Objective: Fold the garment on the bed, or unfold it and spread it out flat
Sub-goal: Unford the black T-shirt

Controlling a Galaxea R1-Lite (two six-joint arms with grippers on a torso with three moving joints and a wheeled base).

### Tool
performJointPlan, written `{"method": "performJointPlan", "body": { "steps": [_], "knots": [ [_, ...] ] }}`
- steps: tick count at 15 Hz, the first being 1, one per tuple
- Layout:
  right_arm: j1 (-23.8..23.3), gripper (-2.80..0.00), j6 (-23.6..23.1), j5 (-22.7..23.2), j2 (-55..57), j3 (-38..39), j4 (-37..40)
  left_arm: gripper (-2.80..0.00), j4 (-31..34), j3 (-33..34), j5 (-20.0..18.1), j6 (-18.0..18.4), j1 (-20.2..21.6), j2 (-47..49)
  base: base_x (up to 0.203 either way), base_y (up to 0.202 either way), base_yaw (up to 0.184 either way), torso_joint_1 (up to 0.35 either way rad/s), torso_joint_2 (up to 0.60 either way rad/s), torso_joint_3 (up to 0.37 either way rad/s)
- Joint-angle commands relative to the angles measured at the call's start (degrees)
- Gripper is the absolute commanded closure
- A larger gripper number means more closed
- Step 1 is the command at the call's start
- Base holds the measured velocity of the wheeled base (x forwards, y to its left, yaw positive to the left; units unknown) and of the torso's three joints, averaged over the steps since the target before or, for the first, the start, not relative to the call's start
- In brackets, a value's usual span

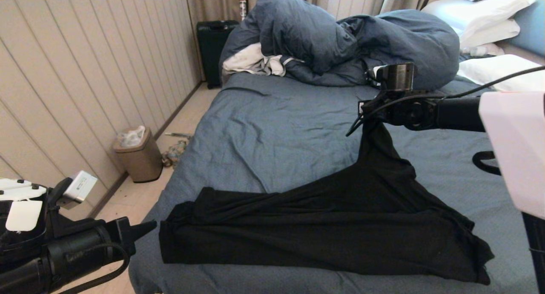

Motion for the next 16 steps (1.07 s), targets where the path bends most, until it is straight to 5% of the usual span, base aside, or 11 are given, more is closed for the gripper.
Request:
{"method": "performJointPlan", "body": {
  "steps": [1, 3, 4, 11, 12, 16],
  "knots": [
    [0.19, 0.00, -0.24, -0.67, 2.63, -0.29, -0.54, 0.00, -0.07, 0.06, -0.08, -0.19, 0.00, -0.02, 0.000, 0.000, 0.000, 0.000, 0.00, 0.000],
    [0.19, 0.00, -0.06, -1.00, 2.88, -0.20, -0.54, 0.00, -0.16, 0.06, -0.08, -0.19, -0.07, -0.02, 0.000, 0.000, 0.000, 0.000, 0.00, 0.000],
    [0.19, -2.80, -0.32, -1.55, 2.65, -0.28, -0.55, 0.00, -0.16, 0.06, -0.08, -0.19, -0.09, -0.08, 0.000, 0.000, 0.000, 0.000, 0.00, 0.000],
    [0.56, -2.80, 2.26, -2.52, -0.32, 4.29, -3.31, 0.00, -0.16, 0.06, -0.08, -0.19, -0.07, -0.19, 0.000, 0.000, 0.000, 0.000, 0.00, 0.000],
    [0.99, 0.00, 3.50, -2.72, -1.35, 8.09, -3.25, 0.00, -0.08, 0.06, -0.08, -0.19, -0.03, -0.28, 0.000, 0.000, 0.000, 0.000, 0.00, 0.000],
    [2.48, 0.00, 4.90, -1.85, -6.87, 26.70, 0.10, 0.00, -0.11, 0.06, -0.17, -0.11, -0.09, -0.05, 0.000, 0.000, 0.000, 0.000, 0.00, 0.000]
  ]
}}
